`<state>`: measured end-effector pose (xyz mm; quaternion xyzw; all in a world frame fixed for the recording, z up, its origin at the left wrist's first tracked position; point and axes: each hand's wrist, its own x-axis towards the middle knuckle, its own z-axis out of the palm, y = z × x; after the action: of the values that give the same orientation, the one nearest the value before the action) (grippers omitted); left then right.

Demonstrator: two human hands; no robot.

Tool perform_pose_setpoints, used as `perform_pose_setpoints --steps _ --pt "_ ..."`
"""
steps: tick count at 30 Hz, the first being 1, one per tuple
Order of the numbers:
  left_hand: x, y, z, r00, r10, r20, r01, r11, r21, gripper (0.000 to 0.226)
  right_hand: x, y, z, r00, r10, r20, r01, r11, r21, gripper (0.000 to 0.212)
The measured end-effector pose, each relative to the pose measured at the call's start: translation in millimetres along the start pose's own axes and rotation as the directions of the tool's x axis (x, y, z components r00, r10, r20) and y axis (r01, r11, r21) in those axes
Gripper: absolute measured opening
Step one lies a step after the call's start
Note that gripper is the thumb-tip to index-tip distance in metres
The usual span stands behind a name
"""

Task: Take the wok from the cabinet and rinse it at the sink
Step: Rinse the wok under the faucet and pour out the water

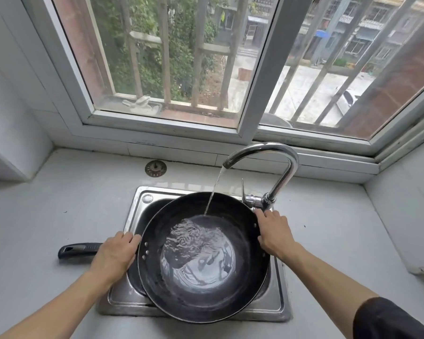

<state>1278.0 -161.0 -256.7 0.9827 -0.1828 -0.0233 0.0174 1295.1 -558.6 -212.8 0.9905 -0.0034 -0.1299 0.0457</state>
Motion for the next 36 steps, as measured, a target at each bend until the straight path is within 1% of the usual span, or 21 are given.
perform_pose_setpoints --steps 3,6,7,13,20,21,24,26,27,29,36 --pt "0.3 -3.5 5.1 0.997 0.061 -0.041 -0.058 0.996 0.065 0.041 -3.2 0.5 -1.7 1.0 0.017 -0.005 -0.017 1.0 0.01 0.058" --pt "0.8 -9.0 10.3 0.991 0.127 -0.036 -0.123 0.987 0.099 0.068 -7.6 4.0 -6.2 1.0 0.001 -0.03 -0.001 1.0 -0.002 0.058" --pt "0.8 -10.2 11.2 0.99 0.138 -0.036 -0.134 0.986 0.098 0.071 -9.2 5.3 -8.3 0.999 -0.001 -0.041 0.001 1.0 -0.017 0.056" --pt "-2.5 -2.3 12.4 0.98 0.199 -0.027 -0.196 0.977 0.083 0.067 -27.2 11.6 -17.5 0.997 0.028 -0.071 -0.032 0.998 -0.059 0.051" --pt "5.8 12.9 -1.3 0.971 0.238 -0.037 -0.235 0.97 0.059 0.061 -46.5 29.8 -30.3 0.995 0.074 -0.063 -0.078 0.994 -0.077 0.06" --pt "6.6 16.2 -3.9 0.968 0.246 -0.04 -0.244 0.969 0.047 0.058 -49.5 32.7 -33.0 0.995 0.074 -0.068 -0.08 0.994 -0.08 0.061" --pt "11.1 24.0 -7.1 0.955 0.285 -0.085 -0.283 0.958 0.04 0.031 -59.0 40.0 -42.3 0.993 0.087 -0.082 -0.095 0.99 -0.108 0.059" --pt "16.4 29.0 -6.0 0.938 0.326 -0.122 -0.325 0.945 0.029 0.048 -65.7 44.3 -47.5 0.991 0.097 -0.095 -0.109 0.987 -0.122 0.058" --pt "18.0 31.8 -7.0 0.932 0.336 -0.136 -0.334 0.942 0.037 0.051 -69.3 46.4 -49.9 0.989 0.105 -0.101 -0.117 0.986 -0.122 0.057" --pt "20.6 36.9 -9.3 0.927 0.346 -0.144 -0.341 0.938 0.061 0.047 -76.2 50.5 -54.5 0.986 0.119 -0.115 -0.133 0.984 -0.122 0.055" --pt "36.9 53.0 -16.0 0.916 0.372 -0.148 -0.366 0.928 0.066 0.049 -95.7 64.1 -63.8 0.975 0.174 -0.141 -0.191 0.974 -0.122 0.052"
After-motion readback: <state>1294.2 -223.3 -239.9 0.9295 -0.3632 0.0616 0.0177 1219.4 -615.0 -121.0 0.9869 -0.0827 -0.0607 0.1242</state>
